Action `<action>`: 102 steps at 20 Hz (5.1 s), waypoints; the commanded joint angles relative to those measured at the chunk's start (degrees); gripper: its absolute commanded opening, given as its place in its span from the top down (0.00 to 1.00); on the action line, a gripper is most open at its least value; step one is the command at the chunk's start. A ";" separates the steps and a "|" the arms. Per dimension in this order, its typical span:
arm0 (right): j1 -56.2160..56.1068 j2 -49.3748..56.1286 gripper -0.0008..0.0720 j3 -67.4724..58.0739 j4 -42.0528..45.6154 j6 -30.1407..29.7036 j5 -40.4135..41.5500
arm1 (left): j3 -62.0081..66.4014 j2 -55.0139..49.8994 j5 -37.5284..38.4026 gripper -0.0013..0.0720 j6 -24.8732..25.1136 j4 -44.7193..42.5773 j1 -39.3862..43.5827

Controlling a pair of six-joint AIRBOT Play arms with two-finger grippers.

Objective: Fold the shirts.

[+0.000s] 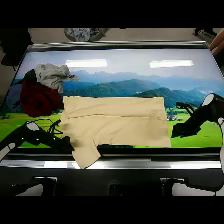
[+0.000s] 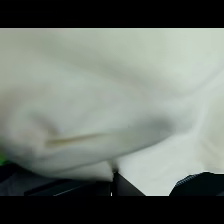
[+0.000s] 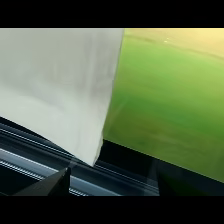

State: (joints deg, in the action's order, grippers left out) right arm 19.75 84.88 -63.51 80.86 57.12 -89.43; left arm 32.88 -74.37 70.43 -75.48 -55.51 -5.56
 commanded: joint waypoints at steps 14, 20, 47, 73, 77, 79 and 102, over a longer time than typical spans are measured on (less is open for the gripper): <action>0.04 -1.09 0.94 14.23 -10.84 0.22 11.34 | 0.48 3.30 -5.29 0.94 2.51 -0.81 0.57; -0.50 -6.93 0.95 5.07 -14.75 -4.20 12.50 | 15.32 8.61 -3.48 0.94 2.12 -0.85 0.55; -1.53 18.99 0.03 -26.58 -17.73 4.83 17.59 | 53.07 -19.52 -1.03 0.15 -5.44 0.52 0.59; -4.35 -8.28 0.94 -26.60 -29.18 4.20 3.82 | 51.30 -33.59 -25.11 0.94 -7.02 34.18 34.56; -4.35 -15.15 0.94 -26.60 -30.36 4.20 3.80 | 55.54 -38.49 -27.02 0.94 -5.70 41.46 41.51; -4.35 -17.29 0.94 -26.60 -31.12 5.25 3.50 | 58.51 -40.61 -31.21 0.94 -5.31 45.75 44.44; -44.41 19.08 0.85 -26.60 -56.37 4.61 34.82 | 69.09 -5.25 -1.99 0.94 -9.07 -6.05 6.64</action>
State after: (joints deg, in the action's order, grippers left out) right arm -18.94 96.27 -90.04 32.14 61.95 -61.80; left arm 101.93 -84.33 66.78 -84.64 -59.70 5.02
